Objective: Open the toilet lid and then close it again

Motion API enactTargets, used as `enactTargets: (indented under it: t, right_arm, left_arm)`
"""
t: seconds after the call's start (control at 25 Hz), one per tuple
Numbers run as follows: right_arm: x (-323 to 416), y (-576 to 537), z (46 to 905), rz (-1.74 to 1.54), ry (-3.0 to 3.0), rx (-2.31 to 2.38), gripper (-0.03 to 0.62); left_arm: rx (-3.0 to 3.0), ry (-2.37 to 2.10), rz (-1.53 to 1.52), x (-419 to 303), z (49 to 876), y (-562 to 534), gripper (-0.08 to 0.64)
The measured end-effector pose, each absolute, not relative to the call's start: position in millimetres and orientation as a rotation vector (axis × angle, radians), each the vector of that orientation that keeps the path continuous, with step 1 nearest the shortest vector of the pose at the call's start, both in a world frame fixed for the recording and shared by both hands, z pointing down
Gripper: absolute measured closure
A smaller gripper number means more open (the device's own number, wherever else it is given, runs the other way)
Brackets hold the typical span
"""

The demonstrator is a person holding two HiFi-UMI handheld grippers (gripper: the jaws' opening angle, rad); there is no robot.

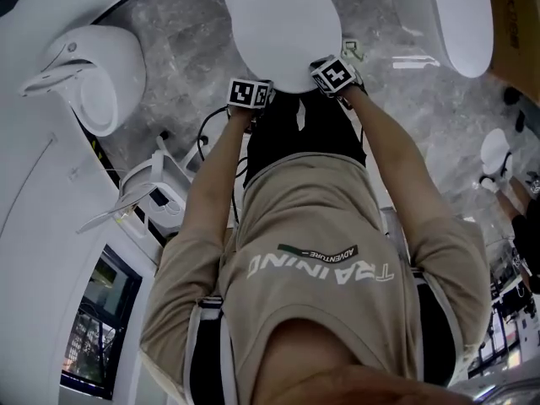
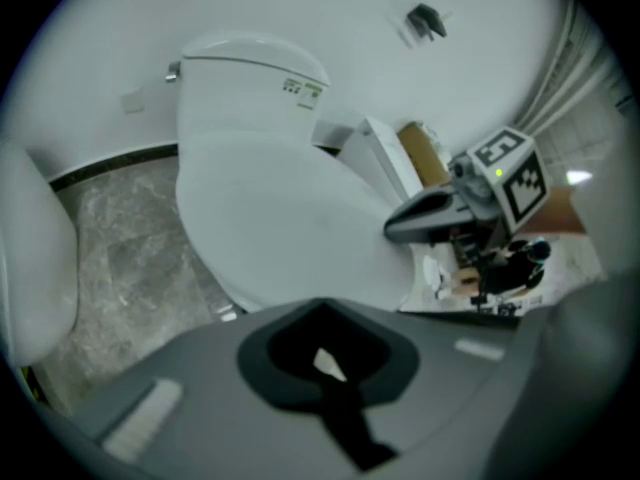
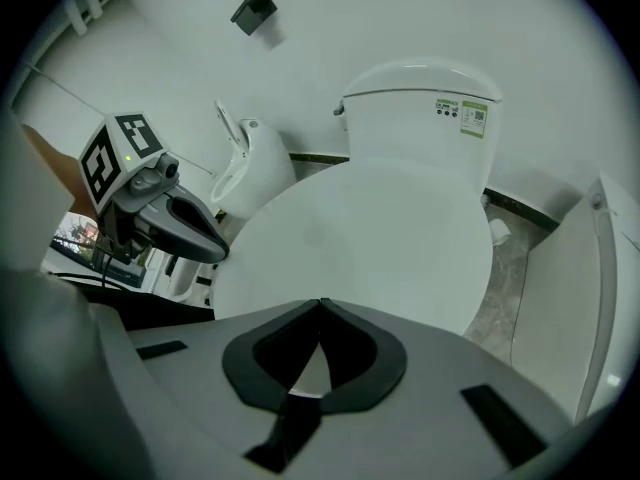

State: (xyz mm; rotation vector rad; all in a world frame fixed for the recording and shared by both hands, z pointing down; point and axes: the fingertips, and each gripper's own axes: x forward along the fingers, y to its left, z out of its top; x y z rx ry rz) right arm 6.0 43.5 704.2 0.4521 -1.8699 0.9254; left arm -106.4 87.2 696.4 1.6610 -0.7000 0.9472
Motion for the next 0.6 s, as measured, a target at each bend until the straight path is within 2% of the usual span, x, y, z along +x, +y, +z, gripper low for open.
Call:
enactTargets:
  t: [0.6]
  right_arm:
    - [17,61,732,1.001,-1.787,0.625,0.578]
  left_arm:
    - [1.642,-0.621,0.946,-109,731,101,0.555]
